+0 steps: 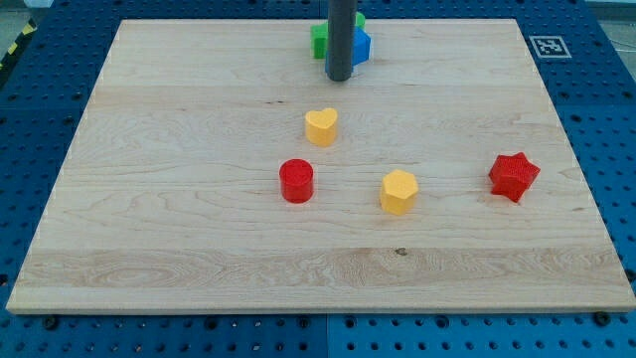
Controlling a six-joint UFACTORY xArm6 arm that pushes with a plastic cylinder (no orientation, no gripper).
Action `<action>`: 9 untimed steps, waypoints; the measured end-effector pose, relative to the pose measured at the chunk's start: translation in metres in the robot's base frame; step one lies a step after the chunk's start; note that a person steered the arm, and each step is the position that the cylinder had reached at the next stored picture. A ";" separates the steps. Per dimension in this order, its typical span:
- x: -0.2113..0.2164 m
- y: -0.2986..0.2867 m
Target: Put the yellow heart at the center right side of the board
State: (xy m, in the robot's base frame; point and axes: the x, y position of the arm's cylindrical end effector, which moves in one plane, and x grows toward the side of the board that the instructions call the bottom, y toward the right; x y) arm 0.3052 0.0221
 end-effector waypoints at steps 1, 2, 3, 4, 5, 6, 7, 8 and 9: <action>-0.001 0.000; -0.009 0.000; -0.012 0.001; -0.012 0.000; 0.015 -0.010; 0.026 -0.063; 0.030 -0.108; 0.070 -0.111; 0.102 -0.081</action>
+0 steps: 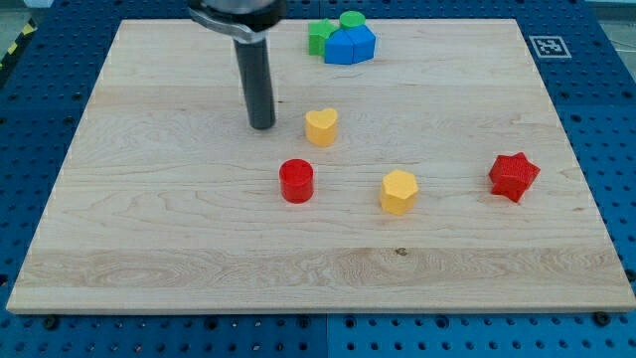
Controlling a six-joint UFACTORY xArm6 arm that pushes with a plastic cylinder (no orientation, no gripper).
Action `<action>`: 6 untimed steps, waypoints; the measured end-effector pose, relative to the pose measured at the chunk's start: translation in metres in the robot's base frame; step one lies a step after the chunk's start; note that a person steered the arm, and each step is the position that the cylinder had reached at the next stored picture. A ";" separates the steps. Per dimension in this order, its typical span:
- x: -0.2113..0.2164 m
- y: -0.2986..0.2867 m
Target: Put the yellow heart at the center right side of the board
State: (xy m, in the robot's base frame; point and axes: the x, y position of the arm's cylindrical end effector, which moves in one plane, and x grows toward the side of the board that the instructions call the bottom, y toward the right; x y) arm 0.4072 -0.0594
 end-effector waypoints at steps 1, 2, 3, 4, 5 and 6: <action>-0.005 0.068; -0.028 0.141; -0.030 0.179; -0.030 0.134; -0.018 0.091; 0.007 0.108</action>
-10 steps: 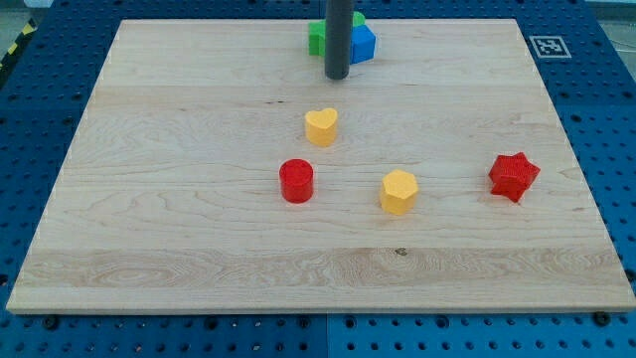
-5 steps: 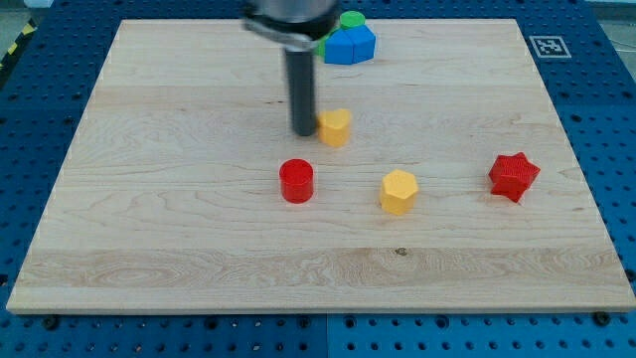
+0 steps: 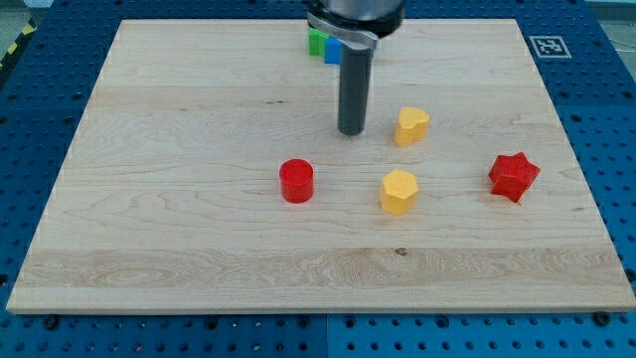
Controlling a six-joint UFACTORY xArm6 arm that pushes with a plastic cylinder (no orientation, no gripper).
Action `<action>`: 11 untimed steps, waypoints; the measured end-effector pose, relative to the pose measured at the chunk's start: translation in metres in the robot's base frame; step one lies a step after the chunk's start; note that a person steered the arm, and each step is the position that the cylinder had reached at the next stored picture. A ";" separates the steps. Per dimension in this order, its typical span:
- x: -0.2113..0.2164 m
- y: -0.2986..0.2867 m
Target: Put the yellow heart at the center right side of the board
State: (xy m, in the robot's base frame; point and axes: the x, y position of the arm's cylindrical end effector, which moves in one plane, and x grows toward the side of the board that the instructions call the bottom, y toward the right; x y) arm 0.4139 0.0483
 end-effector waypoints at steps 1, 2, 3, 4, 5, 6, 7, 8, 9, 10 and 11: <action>-0.004 0.067; -0.021 0.145; -0.021 0.150; -0.002 0.103; 0.024 0.090; 0.026 0.132; 0.025 0.166; 0.025 0.168; 0.032 0.168; 0.037 0.173; 0.035 0.182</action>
State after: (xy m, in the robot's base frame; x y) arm 0.4485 0.2301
